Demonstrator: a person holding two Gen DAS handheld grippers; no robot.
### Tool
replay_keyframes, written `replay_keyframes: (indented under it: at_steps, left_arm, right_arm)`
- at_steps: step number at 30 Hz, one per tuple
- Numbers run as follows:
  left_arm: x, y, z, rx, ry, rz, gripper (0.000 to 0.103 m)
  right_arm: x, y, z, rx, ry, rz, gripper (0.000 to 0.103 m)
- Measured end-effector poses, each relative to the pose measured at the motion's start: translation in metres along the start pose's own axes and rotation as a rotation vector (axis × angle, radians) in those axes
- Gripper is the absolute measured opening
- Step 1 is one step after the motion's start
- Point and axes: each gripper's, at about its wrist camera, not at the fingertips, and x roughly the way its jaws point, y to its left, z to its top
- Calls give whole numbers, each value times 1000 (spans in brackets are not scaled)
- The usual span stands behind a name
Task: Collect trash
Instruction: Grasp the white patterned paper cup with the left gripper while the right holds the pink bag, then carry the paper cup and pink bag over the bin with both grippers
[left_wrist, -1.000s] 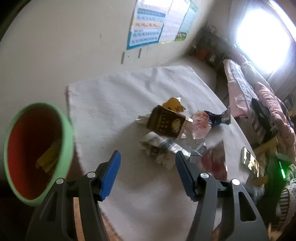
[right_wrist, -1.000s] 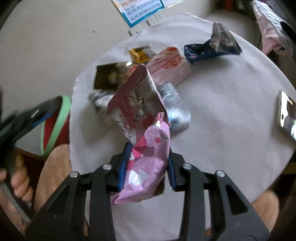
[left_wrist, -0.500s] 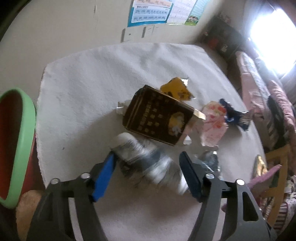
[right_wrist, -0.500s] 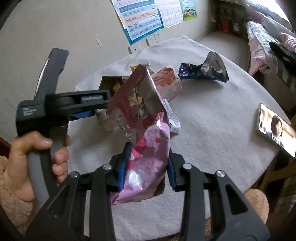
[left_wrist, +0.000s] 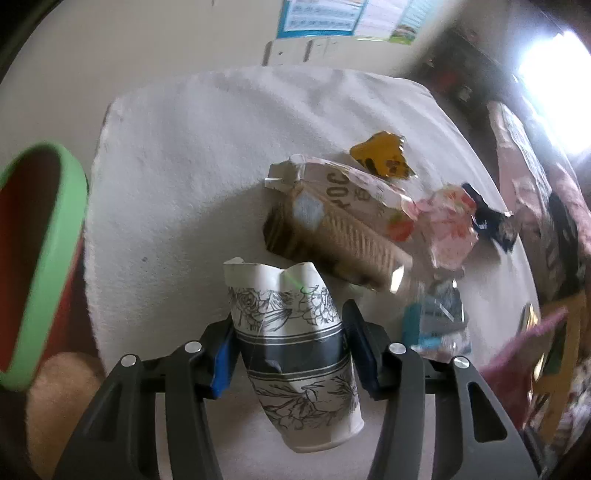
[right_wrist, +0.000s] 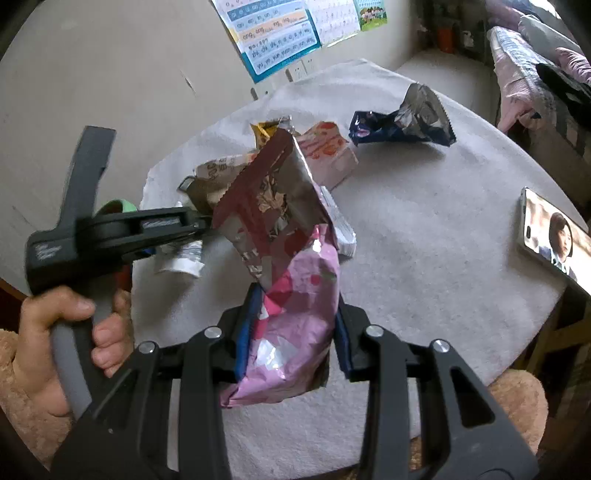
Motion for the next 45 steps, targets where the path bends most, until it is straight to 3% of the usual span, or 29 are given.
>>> replay_keyframes:
  at_steps: [6,9,16,24,29,38,45]
  left_arm:
    - [-25,1,-10,158,-49,4,50]
    - [-33,8,-14,185,-50,-5,52]
    - [-39,39,-21,97,-44,-16,56]
    - [-26,42,-37,77,2,-11,57]
    - [-21,46,-41,55,17,5,47]
    - [-62,56,-28,49,-109,-15,44]
    - [-99,77,-24,43,-219,38,44]
  right_arm:
    - [5,0,0,2,14,0,36]
    - [7,0,1,2,22,-1,36]
    - [10,4,0,-16,33,-13,36]
    - [11,6,1,-26,42,-22,36]
    - [11,7,0,-31,45,-32,36]
    - [11,10,1,-42,47,-49,36]
    - [10,15,1,-58,48,-64,36]
